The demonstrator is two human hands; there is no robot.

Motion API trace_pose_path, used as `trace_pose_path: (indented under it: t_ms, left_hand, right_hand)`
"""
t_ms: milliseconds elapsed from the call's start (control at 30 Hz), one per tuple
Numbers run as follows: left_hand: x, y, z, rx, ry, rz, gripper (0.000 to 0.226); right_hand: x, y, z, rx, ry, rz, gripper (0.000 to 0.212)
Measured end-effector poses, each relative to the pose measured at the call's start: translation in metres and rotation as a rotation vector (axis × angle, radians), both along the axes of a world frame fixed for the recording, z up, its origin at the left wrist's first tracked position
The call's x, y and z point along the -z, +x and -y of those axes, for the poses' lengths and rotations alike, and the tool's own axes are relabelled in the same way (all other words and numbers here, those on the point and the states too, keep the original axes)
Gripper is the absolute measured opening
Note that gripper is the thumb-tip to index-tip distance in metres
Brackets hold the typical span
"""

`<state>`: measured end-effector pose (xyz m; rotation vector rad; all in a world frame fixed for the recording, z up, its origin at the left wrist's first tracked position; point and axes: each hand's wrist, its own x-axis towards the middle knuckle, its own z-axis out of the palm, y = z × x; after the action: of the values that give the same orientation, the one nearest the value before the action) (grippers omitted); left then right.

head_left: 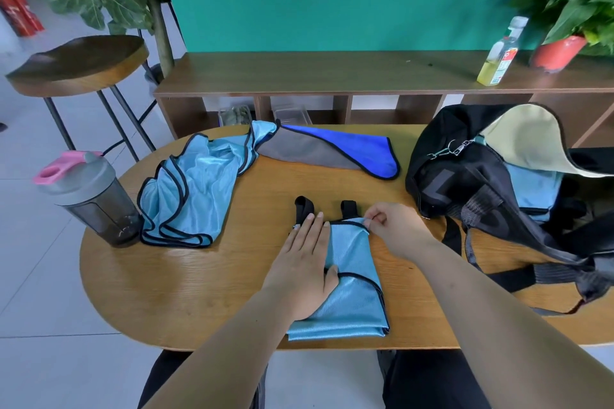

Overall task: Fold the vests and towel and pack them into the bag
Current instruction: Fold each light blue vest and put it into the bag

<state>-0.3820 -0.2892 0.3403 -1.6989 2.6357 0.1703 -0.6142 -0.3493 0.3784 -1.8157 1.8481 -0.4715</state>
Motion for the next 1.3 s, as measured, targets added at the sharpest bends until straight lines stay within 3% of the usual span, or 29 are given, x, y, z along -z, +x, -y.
trace_pose_path:
  t_ms: [100, 200, 333, 467, 667, 733, 833, 900, 1033, 1200, 1300]
  left_hand:
    - [0.0, 0.0, 0.001, 0.004, 0.001, 0.001, 0.079]
    - [0.001, 0.0, 0.0, -0.004, -0.007, -0.002, 0.079]
    - [0.001, 0.001, -0.001, -0.009, -0.011, -0.023, 0.079]
    - [0.001, 0.001, -0.002, -0.002, -0.013, -0.027, 0.08]
    - [0.001, 0.0, -0.001, -0.013, 0.002, -0.022, 0.081]
    - [0.001, 0.0, 0.0, -0.013, 0.0, -0.021, 0.081]
    - [0.001, 0.0, -0.001, -0.015, -0.014, -0.029, 0.082]
    - [0.002, 0.001, -0.001, -0.014, -0.019, -0.035, 0.081]
    - [0.005, 0.002, 0.0, -0.004, -0.034, -0.029, 0.079]
    - [0.002, 0.003, -0.001, 0.006, -0.041, -0.034, 0.078]
    - [-0.006, 0.011, -0.006, -0.014, -0.139, -0.149, 0.071]
  right_hand:
    - [0.004, 0.004, 0.003, 0.069, -0.044, -0.023, 0.009]
    - [0.006, 0.015, -0.004, 0.216, -0.258, -0.007, 0.011]
    - [0.01, 0.039, -0.035, 0.109, -0.541, -0.068, 0.003]
    - [0.024, 0.035, -0.043, 0.092, -0.349, -0.06, 0.021]
    - [0.006, 0.016, -0.016, 0.125, -0.077, 0.253, 0.016]
    - [0.002, 0.009, -0.007, 0.183, -0.083, 0.262, 0.019]
    - [-0.005, 0.01, -0.011, 0.244, -0.265, 0.147, 0.023]
    - [-0.003, 0.021, -0.027, 0.142, -0.382, 0.12, 0.026]
    - [0.023, 0.043, -0.064, -0.291, -0.347, -0.112, 0.038]
    - [0.037, 0.034, -0.058, -0.211, -0.259, -0.114, 0.049]
    - [0.031, 0.022, -0.071, -0.225, -0.301, -0.134, 0.05]
